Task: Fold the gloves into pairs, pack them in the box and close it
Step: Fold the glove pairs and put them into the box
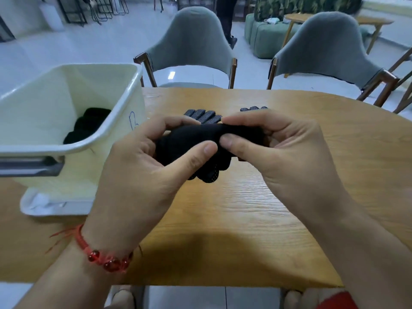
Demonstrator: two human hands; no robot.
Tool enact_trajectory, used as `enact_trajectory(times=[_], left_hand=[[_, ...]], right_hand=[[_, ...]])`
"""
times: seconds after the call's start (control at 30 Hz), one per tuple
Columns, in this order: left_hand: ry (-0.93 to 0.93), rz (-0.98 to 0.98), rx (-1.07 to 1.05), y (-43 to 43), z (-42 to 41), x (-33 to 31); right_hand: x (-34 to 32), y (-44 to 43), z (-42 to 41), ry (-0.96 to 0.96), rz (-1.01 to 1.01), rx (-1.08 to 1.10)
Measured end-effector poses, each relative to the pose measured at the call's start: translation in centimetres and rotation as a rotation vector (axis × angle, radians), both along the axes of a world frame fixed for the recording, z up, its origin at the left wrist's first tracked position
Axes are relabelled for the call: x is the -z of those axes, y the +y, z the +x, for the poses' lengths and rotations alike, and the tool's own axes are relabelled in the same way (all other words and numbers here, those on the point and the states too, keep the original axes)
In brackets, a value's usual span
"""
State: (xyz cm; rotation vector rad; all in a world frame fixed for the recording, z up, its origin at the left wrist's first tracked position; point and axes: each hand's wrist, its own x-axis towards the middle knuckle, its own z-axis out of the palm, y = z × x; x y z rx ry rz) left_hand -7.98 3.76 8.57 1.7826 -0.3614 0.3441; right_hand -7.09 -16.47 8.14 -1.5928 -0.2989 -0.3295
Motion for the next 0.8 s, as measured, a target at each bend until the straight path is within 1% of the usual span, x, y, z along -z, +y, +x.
enact_trajectory(times=[0.17,0.3,0.43,0.53,0.63,0.73,0.8], left_hand=[[-0.129,0.098,-0.091,3.4,-0.9,-2.2],[-0.141,0.053,-0.116,6.7,-0.9,-4.1],[-0.130,0.026,-0.167,9.7,-0.8,-5.1],[-0.135,0.035,-0.262,11.8,-0.6,-5.1],[-0.125,-0.002,-0.366,13.5,0.0,-4.9],[-0.159,0.184,-0.560,15.3,0.6,-4.3],[-0.134,0.247,-0.663,16.2,1.0,-4.0]], right_hand=[[-2.6,3.0,0.5,-0.056,-0.104,-0.125],[-5.1,6.5,0.6,-0.108,-0.202,-0.233],[-7.5,9.9,2.3,-0.141,-0.422,-0.277],[-9.4,12.4,4.1,-0.164,-0.596,-0.318],[-10.5,14.9,5.7,-0.188,-0.745,-0.354],[-10.8,17.5,7.4,-0.232,-0.896,-0.315],[-10.8,18.9,8.7,-0.214,-0.964,-0.284]])
